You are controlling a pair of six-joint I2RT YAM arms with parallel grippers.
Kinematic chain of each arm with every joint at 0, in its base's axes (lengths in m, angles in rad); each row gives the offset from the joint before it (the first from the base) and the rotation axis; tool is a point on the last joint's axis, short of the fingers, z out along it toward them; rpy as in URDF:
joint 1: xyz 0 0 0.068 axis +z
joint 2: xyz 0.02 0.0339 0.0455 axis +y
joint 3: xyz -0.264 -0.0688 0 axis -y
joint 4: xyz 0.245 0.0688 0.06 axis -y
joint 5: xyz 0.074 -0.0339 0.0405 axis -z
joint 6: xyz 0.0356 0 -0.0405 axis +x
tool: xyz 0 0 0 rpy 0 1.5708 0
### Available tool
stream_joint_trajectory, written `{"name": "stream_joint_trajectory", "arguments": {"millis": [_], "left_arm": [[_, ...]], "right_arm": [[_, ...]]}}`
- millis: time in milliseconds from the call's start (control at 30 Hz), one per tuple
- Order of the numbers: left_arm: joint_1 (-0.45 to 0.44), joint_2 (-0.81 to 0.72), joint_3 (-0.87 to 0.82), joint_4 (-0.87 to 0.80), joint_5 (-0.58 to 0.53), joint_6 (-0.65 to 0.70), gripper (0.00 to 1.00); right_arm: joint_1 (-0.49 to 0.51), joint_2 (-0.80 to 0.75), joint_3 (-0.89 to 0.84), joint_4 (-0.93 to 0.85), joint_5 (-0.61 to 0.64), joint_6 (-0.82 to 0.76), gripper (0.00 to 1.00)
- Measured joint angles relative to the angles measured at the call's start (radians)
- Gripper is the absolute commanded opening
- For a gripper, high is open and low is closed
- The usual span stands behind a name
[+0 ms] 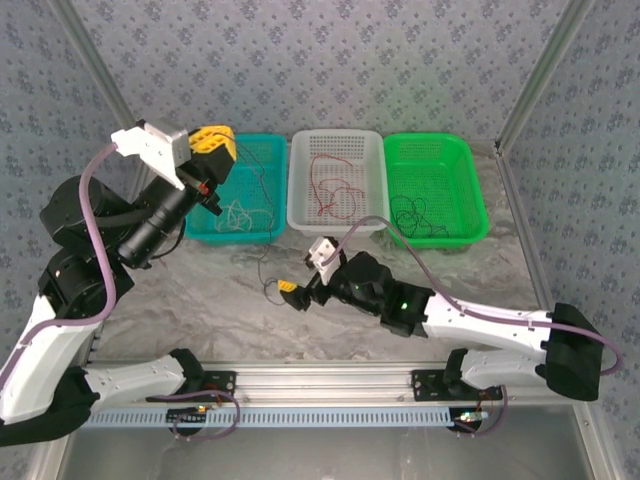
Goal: Untangle the cables
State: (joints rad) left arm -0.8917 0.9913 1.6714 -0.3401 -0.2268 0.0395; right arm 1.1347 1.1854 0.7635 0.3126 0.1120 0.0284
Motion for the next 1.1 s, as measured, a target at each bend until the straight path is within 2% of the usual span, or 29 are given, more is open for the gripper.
{"name": "stream_joint_trajectory", "arguments": {"millis": [667, 733, 833, 867, 900, 967, 1033, 1100], "left_arm": [[0.000, -0.046, -0.052, 0.023, 0.033, -0.034, 0.05], [0.000, -0.049, -0.059, 0.029, 0.033, -0.034, 0.05], [0.000, -0.050, -0.061, 0.030, 0.033, -0.034, 0.05], [0.000, -0.055, -0.061, 0.030, 0.032, -0.034, 0.06], [0.000, -0.057, -0.061, 0.030, 0.032, -0.033, 0.06], [0.000, -0.064, -0.067, 0.029, 0.026, -0.032, 0.09], [0.000, -0.079, -0.082, 0.029, 0.007, -0.018, 0.21], [0.002, -0.101, -0.107, 0.031, -0.019, -0.012, 0.30]], "right_arm": [[-0.051, 0.236, 0.161, 0.148, -0.155, 0.010, 0.99], [-0.051, 0.250, 0.177, 0.159, -0.162, 0.014, 0.87], [-0.056, 0.274, 0.206, 0.159, -0.177, 0.018, 0.40], [-0.058, 0.279, 0.219, 0.147, -0.180, 0.018, 0.27], [-0.061, 0.281, 0.230, 0.130, -0.180, 0.018, 0.19], [-0.066, 0.278, 0.245, 0.090, -0.179, 0.014, 0.10], [-0.074, 0.254, 0.251, 0.020, -0.174, 0.003, 0.03], [-0.089, 0.208, 0.254, -0.074, -0.169, 0.005, 0.02]]}}
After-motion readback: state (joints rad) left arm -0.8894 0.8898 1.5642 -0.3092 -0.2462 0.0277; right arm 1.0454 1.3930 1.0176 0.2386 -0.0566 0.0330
